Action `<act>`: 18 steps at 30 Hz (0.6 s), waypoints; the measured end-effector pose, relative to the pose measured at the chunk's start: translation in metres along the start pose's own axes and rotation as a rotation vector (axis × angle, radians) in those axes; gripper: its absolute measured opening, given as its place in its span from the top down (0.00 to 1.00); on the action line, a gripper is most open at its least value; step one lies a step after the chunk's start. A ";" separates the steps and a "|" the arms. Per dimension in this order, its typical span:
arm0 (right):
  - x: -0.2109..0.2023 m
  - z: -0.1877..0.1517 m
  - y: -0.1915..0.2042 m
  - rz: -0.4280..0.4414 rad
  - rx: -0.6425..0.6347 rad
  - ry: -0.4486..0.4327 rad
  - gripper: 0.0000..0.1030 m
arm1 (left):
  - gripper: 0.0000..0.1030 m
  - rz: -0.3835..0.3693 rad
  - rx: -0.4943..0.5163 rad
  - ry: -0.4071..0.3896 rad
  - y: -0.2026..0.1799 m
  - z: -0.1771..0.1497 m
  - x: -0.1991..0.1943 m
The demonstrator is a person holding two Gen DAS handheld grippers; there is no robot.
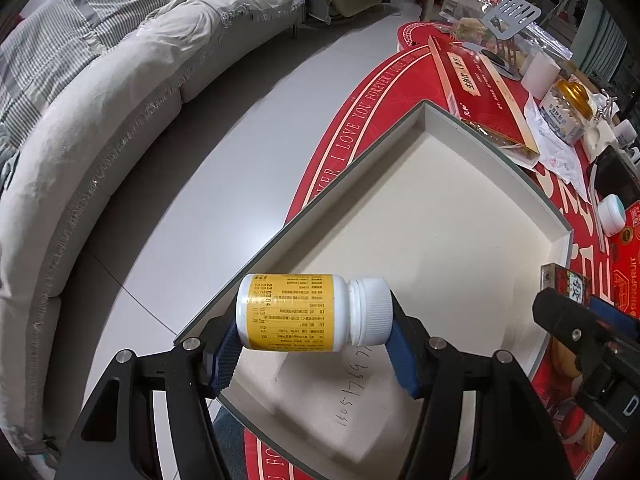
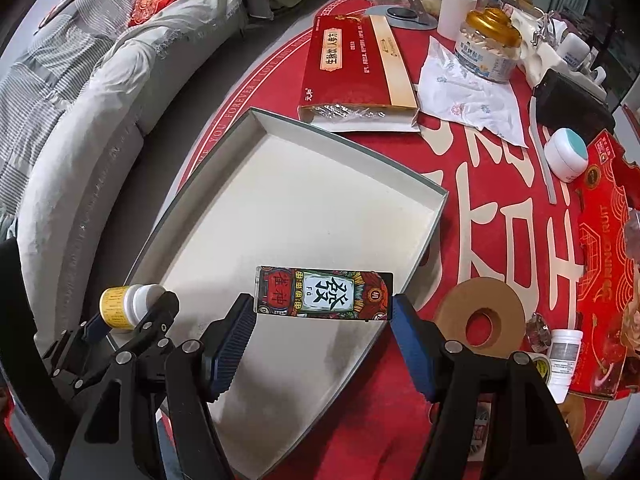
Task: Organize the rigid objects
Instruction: 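Carry the pill bottle and card box with both grippers over the white tray, then open both grippers to drop the bottle and card box into the tray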
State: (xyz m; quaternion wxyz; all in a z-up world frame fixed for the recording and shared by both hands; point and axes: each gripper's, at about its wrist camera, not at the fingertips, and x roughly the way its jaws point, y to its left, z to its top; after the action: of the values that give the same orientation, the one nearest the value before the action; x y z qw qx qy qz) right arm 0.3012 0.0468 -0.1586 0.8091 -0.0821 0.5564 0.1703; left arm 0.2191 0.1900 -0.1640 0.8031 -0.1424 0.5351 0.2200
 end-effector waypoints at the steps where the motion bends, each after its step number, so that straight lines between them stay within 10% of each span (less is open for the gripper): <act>1: 0.001 0.000 0.000 0.001 0.000 0.001 0.32 | 0.35 0.001 0.000 -0.001 0.000 0.000 0.000; 14: 0.021 0.007 0.006 -0.039 -0.031 0.018 0.31 | 0.24 0.026 0.040 0.031 -0.013 0.005 0.019; 18: 0.024 0.006 0.000 -0.035 -0.021 0.020 0.02 | 0.20 -0.009 0.029 0.088 -0.013 0.003 0.028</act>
State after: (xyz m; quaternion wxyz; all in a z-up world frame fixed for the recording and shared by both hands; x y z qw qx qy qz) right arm 0.3144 0.0531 -0.1782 0.8055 -0.1023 0.5610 0.1611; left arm 0.2367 0.1860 -0.1891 0.7819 -0.1429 0.5723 0.2020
